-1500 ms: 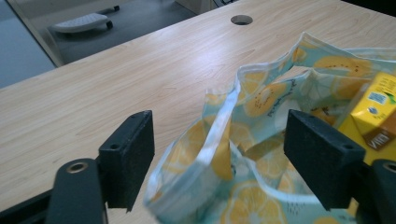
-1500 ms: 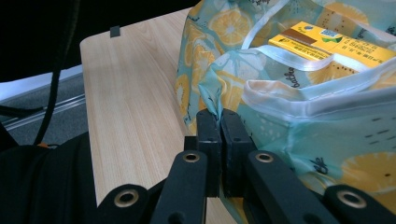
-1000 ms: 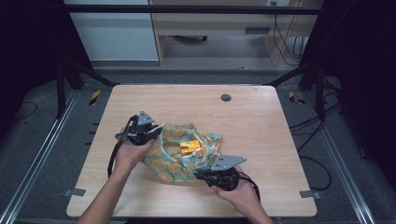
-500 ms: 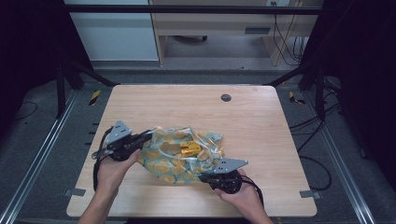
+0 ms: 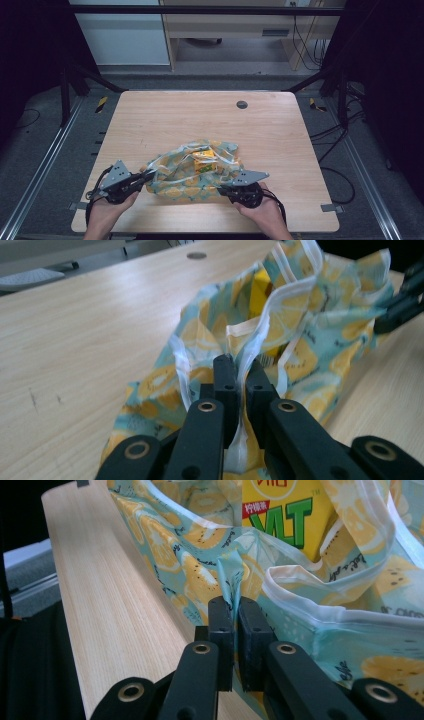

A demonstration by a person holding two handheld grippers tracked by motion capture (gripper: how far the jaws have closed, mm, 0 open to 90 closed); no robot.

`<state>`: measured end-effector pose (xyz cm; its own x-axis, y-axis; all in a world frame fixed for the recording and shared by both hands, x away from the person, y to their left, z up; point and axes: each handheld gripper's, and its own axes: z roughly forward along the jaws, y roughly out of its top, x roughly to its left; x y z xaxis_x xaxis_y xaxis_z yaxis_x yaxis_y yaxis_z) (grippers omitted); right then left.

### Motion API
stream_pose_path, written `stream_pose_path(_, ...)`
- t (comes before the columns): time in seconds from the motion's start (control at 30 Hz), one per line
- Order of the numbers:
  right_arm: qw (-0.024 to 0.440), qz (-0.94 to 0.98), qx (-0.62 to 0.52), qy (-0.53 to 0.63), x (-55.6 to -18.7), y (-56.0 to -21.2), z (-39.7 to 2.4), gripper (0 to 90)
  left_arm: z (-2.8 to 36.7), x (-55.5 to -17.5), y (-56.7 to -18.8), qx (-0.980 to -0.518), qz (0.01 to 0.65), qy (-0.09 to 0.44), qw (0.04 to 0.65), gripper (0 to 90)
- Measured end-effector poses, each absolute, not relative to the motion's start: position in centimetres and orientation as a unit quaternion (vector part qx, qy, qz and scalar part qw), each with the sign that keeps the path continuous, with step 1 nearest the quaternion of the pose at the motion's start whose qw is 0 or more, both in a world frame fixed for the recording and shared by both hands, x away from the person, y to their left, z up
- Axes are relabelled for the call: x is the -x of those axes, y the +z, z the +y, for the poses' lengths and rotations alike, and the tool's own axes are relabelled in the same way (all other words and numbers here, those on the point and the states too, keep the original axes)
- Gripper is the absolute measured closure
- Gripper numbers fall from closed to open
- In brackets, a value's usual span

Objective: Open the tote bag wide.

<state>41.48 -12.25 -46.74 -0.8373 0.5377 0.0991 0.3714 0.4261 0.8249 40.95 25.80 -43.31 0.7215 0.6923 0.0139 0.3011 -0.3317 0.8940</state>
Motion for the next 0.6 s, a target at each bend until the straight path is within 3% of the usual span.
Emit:
stream_pose_path(0.23, 0.091, 0.85, -0.275, 0.441, -41.4, -47.1, -12.6, 87.3, 25.3, -40.8, -45.1, -0.831, 0.299, 0.192, 0.427, 87.5)
stream_pose_path(0.6, 0.081, 0.858, -0.291, 0.415, -41.6, -47.8, -13.2, 89.0, 26.0, -41.9, -46.9, -0.837, 0.337, 0.186, 0.389, 88.0)
